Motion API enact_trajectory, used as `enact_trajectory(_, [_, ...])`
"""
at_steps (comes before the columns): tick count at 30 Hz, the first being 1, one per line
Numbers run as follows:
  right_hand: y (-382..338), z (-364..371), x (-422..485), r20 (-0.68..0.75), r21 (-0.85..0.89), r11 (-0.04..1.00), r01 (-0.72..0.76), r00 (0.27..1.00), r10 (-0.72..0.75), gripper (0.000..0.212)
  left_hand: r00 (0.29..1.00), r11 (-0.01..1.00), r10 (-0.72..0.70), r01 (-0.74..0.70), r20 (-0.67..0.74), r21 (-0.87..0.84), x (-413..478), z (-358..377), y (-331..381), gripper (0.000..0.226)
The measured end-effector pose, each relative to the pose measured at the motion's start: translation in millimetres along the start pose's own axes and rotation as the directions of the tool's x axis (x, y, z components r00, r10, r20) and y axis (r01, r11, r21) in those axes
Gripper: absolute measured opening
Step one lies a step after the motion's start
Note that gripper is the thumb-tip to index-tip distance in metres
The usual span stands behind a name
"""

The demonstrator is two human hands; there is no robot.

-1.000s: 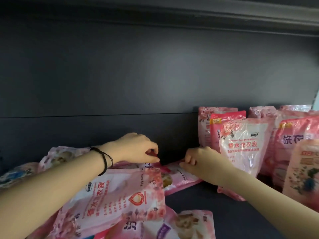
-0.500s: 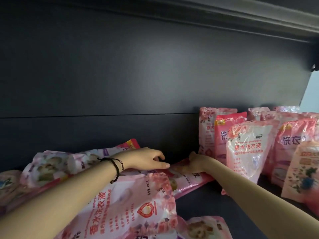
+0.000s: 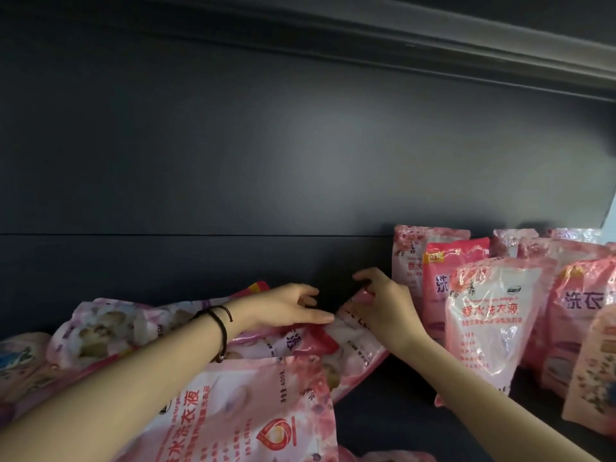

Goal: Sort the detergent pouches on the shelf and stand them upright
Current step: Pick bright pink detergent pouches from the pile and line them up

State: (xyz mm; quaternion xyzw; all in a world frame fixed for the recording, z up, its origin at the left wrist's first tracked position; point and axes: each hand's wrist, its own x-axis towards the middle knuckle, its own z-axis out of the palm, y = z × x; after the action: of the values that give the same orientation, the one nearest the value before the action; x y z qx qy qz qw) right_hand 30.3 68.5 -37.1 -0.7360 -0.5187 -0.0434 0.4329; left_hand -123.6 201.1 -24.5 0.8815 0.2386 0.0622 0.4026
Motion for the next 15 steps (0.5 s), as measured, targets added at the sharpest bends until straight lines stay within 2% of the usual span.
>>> enact_trajectory(2, [-13, -10, -1, -0.049, 0.042, 0.992, 0.121, 0.992, -0.119, 0.048, 1.000, 0.994, 0.018, -0.015, 0.025, -0.111, -1, -2, 6, 0.088])
enact_trajectory(5, [-34, -28, 0, -0.083, 0.010, 0.939, 0.345, 0.936, -0.343, 0.050, 0.996, 0.972, 0.064, -0.047, 0.066, -0.232, -3, -1, 14, 0.057])
enact_trajectory(6, [-39, -34, 1, -0.060, -0.024, 0.913, 0.408, 0.911, -0.408, 0.051, 0.994, 0.954, 0.090, -0.067, 0.065, -0.291, -4, 1, 15, 0.049])
enact_trajectory(9, [-44, -45, -1, 0.043, -0.109, 0.849, 0.517, 0.856, -0.515, 0.049, 0.995, 0.892, 0.099, -0.096, -0.016, -0.442, -2, 10, 17, 0.046])
enact_trajectory(12, [-47, -51, -4, 0.043, -0.131, 0.802, 0.582, 0.812, -0.582, 0.045, 0.996, 0.886, 0.064, -0.085, -0.061, -0.455, 1, 17, 21, 0.048])
enact_trajectory(15, [-49, -54, -14, -0.055, -0.183, 0.755, 0.629, 0.760, -0.647, 0.042, 0.996, 0.902, 0.064, -0.086, -0.067, -0.424, 0, 18, 22, 0.047])
